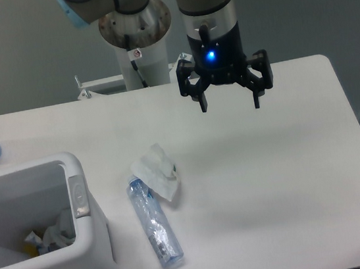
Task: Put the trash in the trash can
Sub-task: 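Move the gripper toward the crumpled white tissue on the bottle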
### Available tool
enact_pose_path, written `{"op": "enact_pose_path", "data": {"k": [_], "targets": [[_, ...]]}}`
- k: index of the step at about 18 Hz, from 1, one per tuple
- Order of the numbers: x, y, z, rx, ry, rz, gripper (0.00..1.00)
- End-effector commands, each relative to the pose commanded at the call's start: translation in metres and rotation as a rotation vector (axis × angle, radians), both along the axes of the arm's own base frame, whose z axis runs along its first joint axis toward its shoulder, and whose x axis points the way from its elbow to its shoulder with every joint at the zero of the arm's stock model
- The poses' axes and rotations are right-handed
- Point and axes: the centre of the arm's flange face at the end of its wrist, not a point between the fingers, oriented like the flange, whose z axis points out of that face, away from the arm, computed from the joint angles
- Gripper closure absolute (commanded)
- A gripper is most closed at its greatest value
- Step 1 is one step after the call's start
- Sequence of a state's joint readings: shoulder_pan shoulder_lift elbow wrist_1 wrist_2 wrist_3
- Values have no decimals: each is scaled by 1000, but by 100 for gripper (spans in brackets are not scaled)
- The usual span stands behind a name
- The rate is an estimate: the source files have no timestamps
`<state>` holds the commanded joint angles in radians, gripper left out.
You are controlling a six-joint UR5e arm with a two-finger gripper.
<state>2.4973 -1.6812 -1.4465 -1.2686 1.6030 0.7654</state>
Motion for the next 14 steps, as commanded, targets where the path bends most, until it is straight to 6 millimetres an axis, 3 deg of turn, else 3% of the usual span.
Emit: {"op": "enact_pose_path", "data": {"k": [5,11,14], "targets": [[3,2,-8,-13,-9,0,0],[11,-2,-52,-54,-82,-3,0],[18,-3,-79,-46,-114,106,0]]}}
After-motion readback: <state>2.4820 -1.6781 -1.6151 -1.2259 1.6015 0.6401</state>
